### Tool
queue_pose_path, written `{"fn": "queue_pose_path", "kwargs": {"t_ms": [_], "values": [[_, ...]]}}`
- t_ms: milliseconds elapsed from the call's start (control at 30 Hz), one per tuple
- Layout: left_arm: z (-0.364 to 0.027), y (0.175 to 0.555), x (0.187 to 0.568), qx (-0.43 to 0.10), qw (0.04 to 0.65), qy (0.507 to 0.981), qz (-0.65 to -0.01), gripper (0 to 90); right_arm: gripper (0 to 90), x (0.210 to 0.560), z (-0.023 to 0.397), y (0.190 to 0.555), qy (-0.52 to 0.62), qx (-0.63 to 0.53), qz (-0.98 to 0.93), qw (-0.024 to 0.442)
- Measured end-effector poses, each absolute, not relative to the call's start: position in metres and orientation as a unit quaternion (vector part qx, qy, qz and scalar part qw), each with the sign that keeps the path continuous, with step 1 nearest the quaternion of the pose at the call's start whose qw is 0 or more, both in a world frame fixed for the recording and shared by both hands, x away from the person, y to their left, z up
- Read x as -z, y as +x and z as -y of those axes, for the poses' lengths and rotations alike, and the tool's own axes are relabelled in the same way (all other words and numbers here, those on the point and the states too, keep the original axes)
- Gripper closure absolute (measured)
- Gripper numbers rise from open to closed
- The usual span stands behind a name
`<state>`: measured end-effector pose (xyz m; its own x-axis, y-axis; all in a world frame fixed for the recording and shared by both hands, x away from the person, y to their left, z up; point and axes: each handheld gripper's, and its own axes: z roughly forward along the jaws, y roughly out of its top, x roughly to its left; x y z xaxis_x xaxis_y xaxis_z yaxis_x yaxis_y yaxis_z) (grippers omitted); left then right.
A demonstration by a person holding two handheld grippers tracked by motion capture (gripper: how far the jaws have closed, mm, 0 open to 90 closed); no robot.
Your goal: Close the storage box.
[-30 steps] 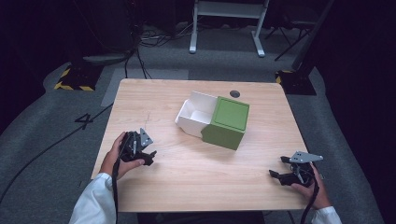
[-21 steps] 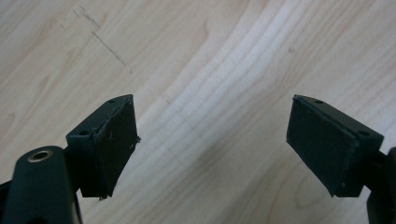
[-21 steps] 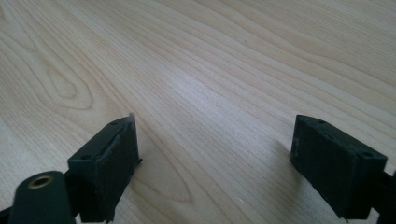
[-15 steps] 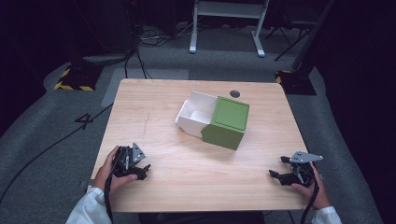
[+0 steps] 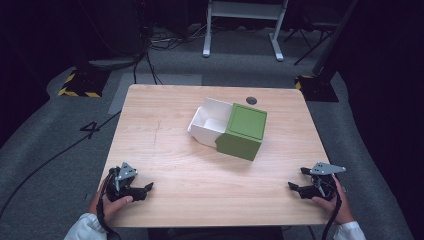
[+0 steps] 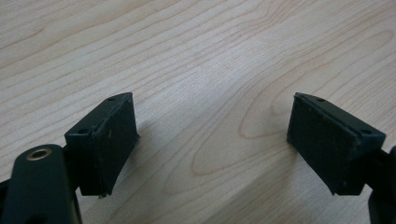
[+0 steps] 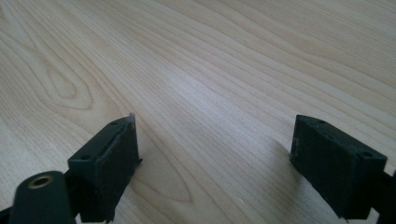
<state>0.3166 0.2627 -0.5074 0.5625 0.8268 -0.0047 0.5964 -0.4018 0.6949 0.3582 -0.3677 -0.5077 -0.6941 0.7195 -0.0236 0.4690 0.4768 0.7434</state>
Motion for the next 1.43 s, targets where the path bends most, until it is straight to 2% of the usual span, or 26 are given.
{"fn": "queue_pose_path", "kwargs": {"t_ms": [1433], "values": [[-0.2631, 0.3178, 0.5077, -0.178, 0.332, 0.811, -0.447, 15.9, 15.4, 0.5075, 0.3672, 0.3564, 0.349, -0.370, -0.842, 0.177]]}}
